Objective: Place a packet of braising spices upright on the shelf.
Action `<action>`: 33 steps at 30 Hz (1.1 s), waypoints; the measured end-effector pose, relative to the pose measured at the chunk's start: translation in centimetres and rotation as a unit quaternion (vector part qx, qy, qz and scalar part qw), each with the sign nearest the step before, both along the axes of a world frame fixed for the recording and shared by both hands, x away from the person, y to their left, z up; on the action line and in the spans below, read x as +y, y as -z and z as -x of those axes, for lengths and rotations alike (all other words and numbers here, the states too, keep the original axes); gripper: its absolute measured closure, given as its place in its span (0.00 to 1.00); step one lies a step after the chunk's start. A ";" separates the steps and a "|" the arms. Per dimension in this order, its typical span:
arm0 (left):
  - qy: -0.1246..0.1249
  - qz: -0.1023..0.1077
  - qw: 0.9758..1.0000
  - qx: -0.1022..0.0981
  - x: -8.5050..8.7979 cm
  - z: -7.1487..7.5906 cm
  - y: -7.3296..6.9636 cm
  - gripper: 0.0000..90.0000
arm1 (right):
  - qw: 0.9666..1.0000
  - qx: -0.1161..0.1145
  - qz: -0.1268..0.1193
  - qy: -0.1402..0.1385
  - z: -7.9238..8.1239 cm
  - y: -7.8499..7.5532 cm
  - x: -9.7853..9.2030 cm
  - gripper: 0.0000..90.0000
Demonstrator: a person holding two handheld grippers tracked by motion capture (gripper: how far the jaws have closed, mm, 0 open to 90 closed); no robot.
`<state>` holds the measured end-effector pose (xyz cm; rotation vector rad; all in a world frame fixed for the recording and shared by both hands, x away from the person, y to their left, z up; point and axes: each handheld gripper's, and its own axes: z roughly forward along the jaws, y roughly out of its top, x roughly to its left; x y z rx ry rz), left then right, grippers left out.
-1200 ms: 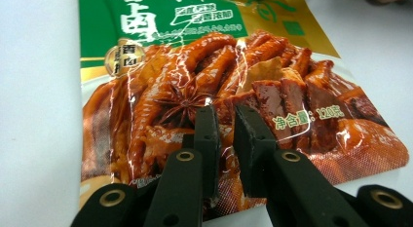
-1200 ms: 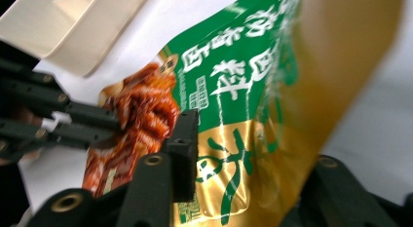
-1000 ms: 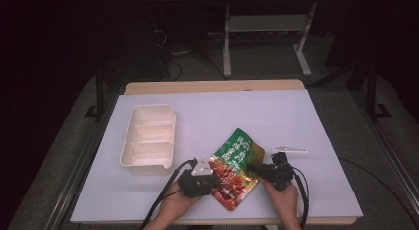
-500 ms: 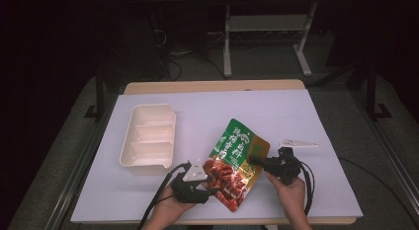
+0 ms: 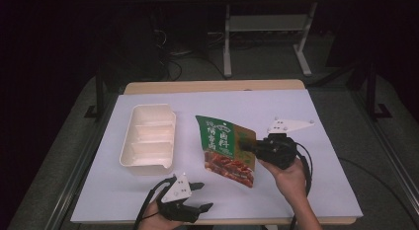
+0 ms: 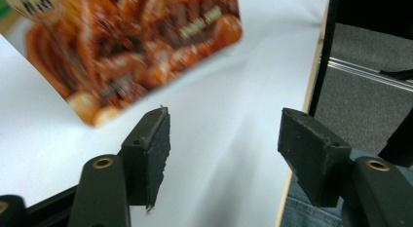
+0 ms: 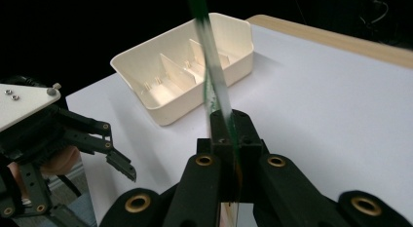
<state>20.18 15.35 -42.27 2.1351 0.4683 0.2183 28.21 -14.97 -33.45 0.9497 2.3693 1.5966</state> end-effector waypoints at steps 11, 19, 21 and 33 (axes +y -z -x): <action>-0.005 0.008 1.000 0.000 1.4 0.6 0.8 0.32 | 0.999 -0.027 0.023 -0.013 -1.5 -2.7 2.3 1.00; 0.003 0.009 1.000 -0.010 1.7 1.1 0.9 0.30 | 0.999 -0.033 0.022 -0.025 -2.4 -3.8 3.9 1.00; 0.002 0.013 1.000 -0.013 1.8 1.1 0.9 0.30 | 0.999 -0.034 0.022 -0.029 -2.6 -4.0 4.3 1.00; 0.004 0.014 1.000 -0.019 2.0 1.3 1.2 0.30 | 0.997 -0.051 0.020 -0.060 -3.5 -5.9 7.8 1.00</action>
